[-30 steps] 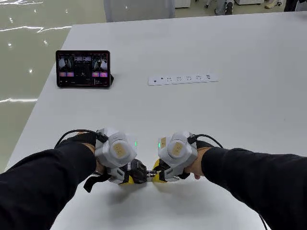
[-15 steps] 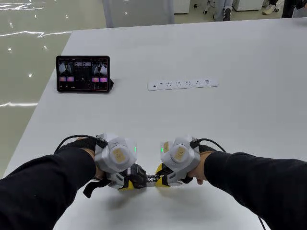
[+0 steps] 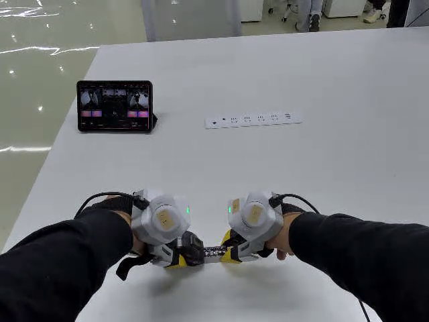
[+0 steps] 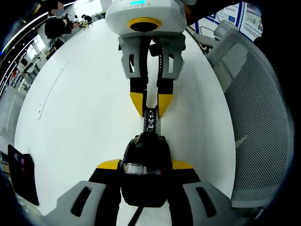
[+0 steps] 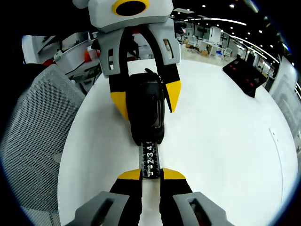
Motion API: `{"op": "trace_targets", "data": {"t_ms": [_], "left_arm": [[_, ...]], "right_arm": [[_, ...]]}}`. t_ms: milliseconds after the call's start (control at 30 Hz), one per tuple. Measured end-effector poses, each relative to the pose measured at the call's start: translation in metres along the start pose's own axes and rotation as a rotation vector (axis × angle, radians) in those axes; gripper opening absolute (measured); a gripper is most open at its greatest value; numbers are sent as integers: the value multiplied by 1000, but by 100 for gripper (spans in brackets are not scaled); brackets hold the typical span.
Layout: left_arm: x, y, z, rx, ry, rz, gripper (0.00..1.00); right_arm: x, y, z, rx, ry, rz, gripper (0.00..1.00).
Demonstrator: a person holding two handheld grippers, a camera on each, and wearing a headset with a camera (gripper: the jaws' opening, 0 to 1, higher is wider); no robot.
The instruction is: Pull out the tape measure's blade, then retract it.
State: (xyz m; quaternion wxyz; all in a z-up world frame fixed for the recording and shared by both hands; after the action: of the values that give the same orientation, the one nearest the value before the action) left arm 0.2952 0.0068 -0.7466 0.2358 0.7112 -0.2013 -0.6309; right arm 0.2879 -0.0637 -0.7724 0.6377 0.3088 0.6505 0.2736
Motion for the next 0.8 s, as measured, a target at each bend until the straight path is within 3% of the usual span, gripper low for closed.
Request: {"op": "trace_targets", "data": {"t_ms": [800], "left_arm": [[0,0,0,0,1,-1,33]], "right_arm": [[-15,-13,-1,10,-5,-21,10]]}}
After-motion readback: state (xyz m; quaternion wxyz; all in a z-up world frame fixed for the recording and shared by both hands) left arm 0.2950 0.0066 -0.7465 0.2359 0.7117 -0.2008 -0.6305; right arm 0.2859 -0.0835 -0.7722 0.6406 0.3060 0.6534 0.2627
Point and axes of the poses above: the centre of the closed fingertips' face, and the gripper's own axes: x roughly forward along the fingers, z roughly to its right, y roughly out of its top, the point moved 1 cm from there along -x, roughly backward along the fingers, and after that the axes turned 12 degrees about z, right-handed, at the moved point
